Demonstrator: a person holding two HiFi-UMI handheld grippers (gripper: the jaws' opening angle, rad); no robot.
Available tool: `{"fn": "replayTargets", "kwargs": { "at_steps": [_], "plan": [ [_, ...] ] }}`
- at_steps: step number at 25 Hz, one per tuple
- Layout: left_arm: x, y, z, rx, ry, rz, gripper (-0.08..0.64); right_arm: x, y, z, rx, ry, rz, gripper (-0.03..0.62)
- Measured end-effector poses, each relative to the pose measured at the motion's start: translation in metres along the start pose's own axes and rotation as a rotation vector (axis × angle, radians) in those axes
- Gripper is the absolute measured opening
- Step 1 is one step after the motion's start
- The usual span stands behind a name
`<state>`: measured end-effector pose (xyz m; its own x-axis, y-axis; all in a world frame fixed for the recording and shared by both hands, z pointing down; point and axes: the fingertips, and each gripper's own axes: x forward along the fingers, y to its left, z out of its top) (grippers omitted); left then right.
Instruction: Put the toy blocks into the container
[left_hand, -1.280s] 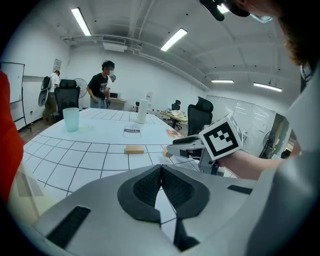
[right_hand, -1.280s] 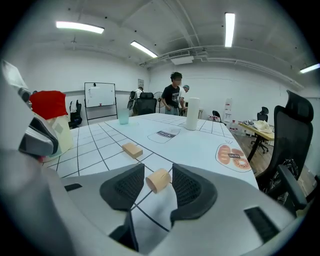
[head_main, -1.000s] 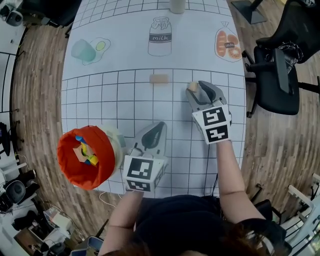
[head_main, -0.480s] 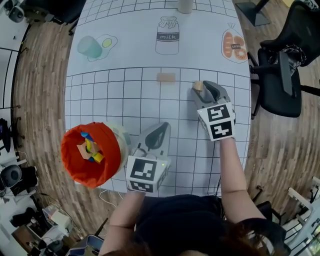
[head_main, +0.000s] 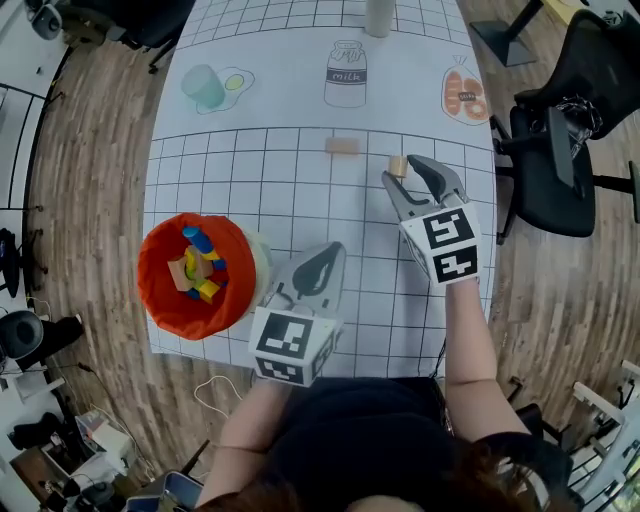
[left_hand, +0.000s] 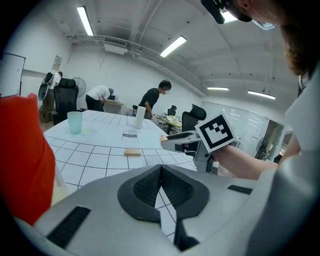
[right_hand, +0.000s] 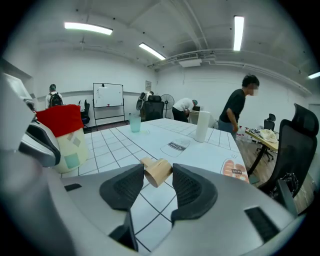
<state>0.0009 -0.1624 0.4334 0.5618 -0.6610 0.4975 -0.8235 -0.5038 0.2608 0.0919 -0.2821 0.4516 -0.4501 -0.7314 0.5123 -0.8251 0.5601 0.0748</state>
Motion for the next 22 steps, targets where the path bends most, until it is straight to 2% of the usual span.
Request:
{"fn": "replayTargets", "kwargs": {
  "at_steps": [6,13,18,22],
  "plan": [
    [-0.051,0.000,0.012,0.009,-0.059,0.026,0.026,-0.038,0.050,0.044,-0.054,-0.060,0.072,0.196],
    [-0.108,-0.005,0.018,0.029,-0.116,0.053,0.026,-0.072,0.128,0.092,-0.121,-0.145,0.204,0.196],
    [-0.148,0.004,0.008,0.025,-0.143,0.096,0.026,-0.082,0.192,0.117,-0.174,-0.188,0.321,0.196],
    [-0.182,0.025,-0.002,0.007,-0.165,0.158,0.026,-0.083,0.245,0.133,-0.207,-0.218,0.413,0.196]
  ]
}}
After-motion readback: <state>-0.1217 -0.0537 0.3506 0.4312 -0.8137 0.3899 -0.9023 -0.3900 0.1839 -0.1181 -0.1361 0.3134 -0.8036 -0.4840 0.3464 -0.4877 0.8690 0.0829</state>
